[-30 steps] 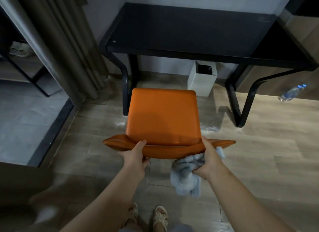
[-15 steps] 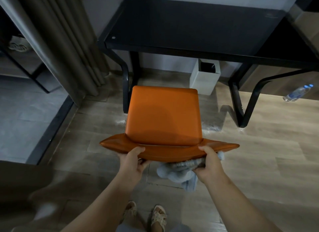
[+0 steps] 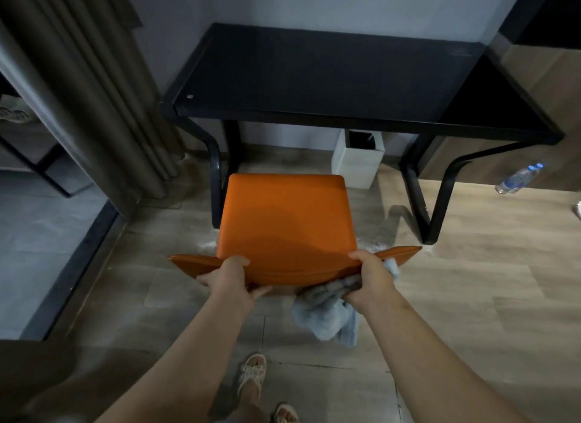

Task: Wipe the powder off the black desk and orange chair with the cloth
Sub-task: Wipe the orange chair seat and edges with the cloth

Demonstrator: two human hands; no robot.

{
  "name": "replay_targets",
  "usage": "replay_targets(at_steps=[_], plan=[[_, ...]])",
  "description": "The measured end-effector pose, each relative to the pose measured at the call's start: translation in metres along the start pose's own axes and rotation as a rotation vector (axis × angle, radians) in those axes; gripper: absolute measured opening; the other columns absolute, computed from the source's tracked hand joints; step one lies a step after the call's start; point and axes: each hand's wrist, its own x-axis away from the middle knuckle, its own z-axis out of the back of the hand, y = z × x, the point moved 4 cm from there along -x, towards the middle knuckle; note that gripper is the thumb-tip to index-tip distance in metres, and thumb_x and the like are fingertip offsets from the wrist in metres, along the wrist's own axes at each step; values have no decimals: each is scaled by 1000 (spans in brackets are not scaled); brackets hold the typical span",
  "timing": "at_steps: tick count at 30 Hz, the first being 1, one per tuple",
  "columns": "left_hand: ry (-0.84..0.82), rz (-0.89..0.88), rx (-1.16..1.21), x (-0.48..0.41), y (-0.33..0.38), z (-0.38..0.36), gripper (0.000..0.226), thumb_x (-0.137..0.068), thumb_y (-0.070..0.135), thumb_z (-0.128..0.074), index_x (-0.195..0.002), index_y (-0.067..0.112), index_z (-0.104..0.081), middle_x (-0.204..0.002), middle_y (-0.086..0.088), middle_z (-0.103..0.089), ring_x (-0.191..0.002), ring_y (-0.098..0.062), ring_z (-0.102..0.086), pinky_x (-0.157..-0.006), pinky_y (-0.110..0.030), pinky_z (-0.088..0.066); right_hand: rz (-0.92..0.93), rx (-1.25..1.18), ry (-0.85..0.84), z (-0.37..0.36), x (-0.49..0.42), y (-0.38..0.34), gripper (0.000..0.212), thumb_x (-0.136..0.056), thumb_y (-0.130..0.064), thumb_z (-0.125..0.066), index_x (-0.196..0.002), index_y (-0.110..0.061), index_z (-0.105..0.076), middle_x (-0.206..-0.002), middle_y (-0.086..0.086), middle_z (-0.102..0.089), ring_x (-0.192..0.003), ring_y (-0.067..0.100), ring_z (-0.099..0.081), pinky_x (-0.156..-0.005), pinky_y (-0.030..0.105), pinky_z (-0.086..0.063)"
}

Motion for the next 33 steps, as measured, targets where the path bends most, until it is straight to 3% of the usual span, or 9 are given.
replay_targets(at_steps=[4, 8, 11, 15, 20, 24, 28, 33], plan=[[-70, -4, -19, -2, 11, -6, 72, -80, -9, -54, -134, 30, -26, -139, -15, -32, -122, -44, -39, -61, -62, -51, 81, -62, -11, -8, -3, -9, 29, -75, -5, -60, -99, -15, -47, -79, 10, -54, -61, 25, -52, -65, 34, -48], [-97, -39, -53, -5, 31, -17, 66, -81, -8, -55, -132, 27, -31, -137, -17, -34, -121, -43, -40, -53, -57, -51, 177, -158, 15, -24, -2, -15, 37, -70, 1, -61, -104, -14, -53, -108, 16, -62, -98, 36, -61, -87, 44, -51], [-128, -60, -63, -13, 56, -31, 66, -81, -8, -56, -134, 24, -33, -136, -18, -34, -120, -43, -40, -54, -58, -51, 228, -168, 2, -47, -3, -28, 34, -70, 3, -59, -98, -13, -48, -101, 17, -61, -90, 35, -61, -85, 45, -51], [-177, -76, -71, -19, 90, -63, 68, -78, -5, -60, -135, 21, -33, -130, -17, -36, -115, -42, -43, -52, -56, -53, 203, -95, -10, -80, -7, -63, 28, -72, -1, -58, -94, -14, -44, -68, 12, -49, -61, 26, -51, -74, 42, -47], [-198, -79, -111, -28, 132, -107, 70, -74, -1, -66, -133, 19, -33, -127, -18, -40, -113, -43, -46, -62, -56, -54, 252, -51, 25, -119, -17, -107, 33, -69, -4, -61, -90, -19, -41, -65, 8, -42, -54, 22, -46, -64, 35, -46], [-207, -59, -119, -39, 169, -144, 72, -74, -1, -67, -134, 19, -32, -131, -20, -38, -117, -47, -43, -66, -59, -52, 284, 20, 63, -153, -25, -138, 28, -66, -8, -64, -88, -15, -48, -82, 11, -53, -67, 25, -56, -75, 37, -53], [-228, -69, -156, -50, 202, -176, 68, -74, -2, -67, -131, 17, -35, -128, -18, -41, -117, -46, -44, -83, -64, -49, 283, -18, 114, -183, -34, -164, 28, -65, -6, -67, -90, -10, -56, -86, 15, -59, -74, 30, -63, -80, 49, -56], [-245, -97, -155, -62, 209, -192, 65, -75, -3, -65, -130, 16, -37, -126, -19, -43, -114, -45, -47, -61, -57, -53, 284, -15, 71, -194, -51, -171, 29, -67, -6, -65, -93, -10, -52, -92, 18, -59, -82, 31, -63, -84, 51, -54]])
